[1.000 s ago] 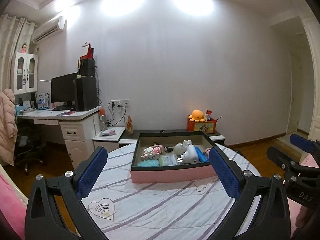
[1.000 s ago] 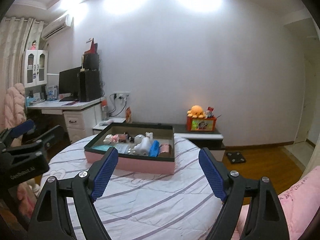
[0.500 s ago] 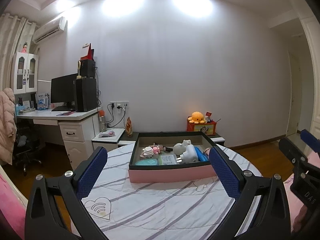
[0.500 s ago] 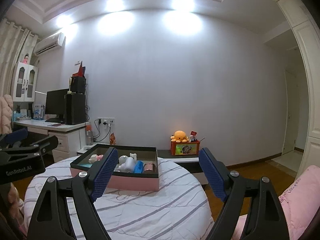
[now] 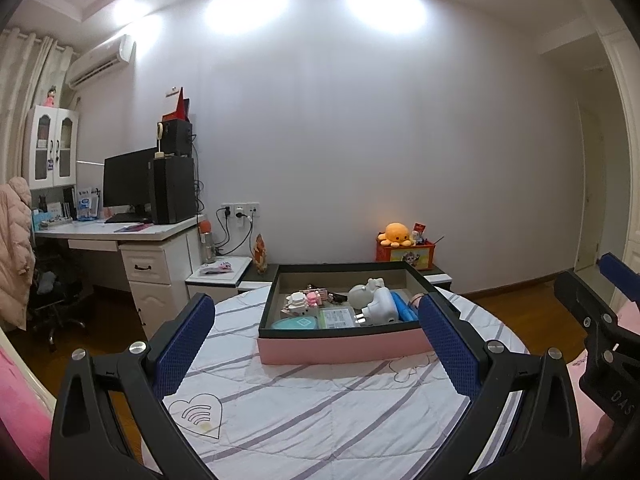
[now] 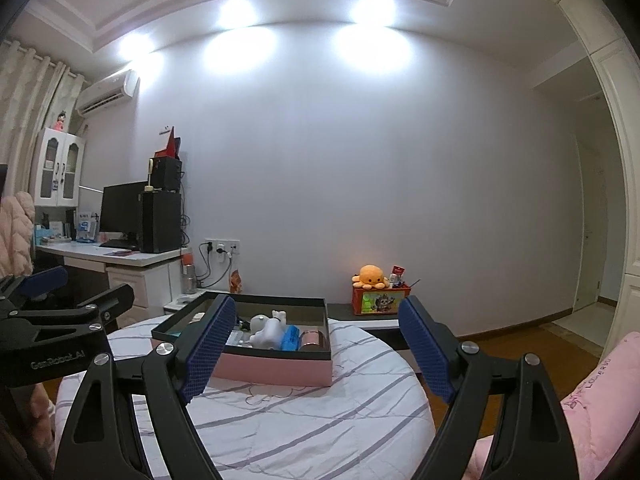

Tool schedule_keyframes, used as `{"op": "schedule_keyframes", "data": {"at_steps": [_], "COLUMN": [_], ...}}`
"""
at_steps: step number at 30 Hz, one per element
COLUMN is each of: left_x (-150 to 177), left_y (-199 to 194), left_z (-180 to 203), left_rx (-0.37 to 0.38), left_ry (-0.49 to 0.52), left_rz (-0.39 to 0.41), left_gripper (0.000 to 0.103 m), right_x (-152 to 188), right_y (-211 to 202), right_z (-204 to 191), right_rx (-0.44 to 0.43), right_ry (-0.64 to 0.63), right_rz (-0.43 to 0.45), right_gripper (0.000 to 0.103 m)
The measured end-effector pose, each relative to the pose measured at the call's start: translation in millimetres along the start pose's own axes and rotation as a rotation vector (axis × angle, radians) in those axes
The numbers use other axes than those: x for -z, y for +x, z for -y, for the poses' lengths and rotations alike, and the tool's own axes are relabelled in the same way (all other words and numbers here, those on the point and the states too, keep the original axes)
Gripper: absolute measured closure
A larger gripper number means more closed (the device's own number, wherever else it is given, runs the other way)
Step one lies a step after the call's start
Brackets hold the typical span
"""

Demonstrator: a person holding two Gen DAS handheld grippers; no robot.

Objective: Organize rigid objects

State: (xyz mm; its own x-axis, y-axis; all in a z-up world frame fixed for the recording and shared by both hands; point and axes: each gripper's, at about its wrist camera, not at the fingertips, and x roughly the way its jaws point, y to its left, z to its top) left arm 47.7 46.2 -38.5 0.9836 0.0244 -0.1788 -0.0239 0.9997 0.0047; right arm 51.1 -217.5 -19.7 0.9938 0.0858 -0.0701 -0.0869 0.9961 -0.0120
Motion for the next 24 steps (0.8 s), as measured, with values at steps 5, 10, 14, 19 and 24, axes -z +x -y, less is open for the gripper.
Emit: {"op": "schedule_keyframes", "data": {"at_steps": [5,10,14,19,24], "left_x": [-0.2,-2.8,-4.5,-5.6,-6.1], "left_y": [-1.2,-5.2,-6.4,-8.1,-9.3], "left_z": [-1.0,-0.4,-1.9,-1.0,0.1], "left_rx": [-0.004,-0.014,-0.012,-0.016,-0.019], "left_ry": [0.001,0.002,-0.005,0.001,0.003], "left_rz": [-0.005,0.005,0.003,0.009,0.012], "left_gripper": [0.0,0.0,0.0,0.0,0.0], "right_x": [-1.2,-2.2,-4.5,-6.0,-6.6], "right_y": [-3.1,-6.1,-10.5,-11.1,-11.7], "right_z": [0.4,0.9,0.4,1.1,2.4], "right_rx": [0.01,0.011,0.011,0.01,0.007], "right_ry": [0.002,0.007,0.006,0.011,0.015], "right_rz": [0.018,0.03,0.046,0.047,0.05], "right_gripper": [0.009,0.0,0.0,0.0,0.0]}}
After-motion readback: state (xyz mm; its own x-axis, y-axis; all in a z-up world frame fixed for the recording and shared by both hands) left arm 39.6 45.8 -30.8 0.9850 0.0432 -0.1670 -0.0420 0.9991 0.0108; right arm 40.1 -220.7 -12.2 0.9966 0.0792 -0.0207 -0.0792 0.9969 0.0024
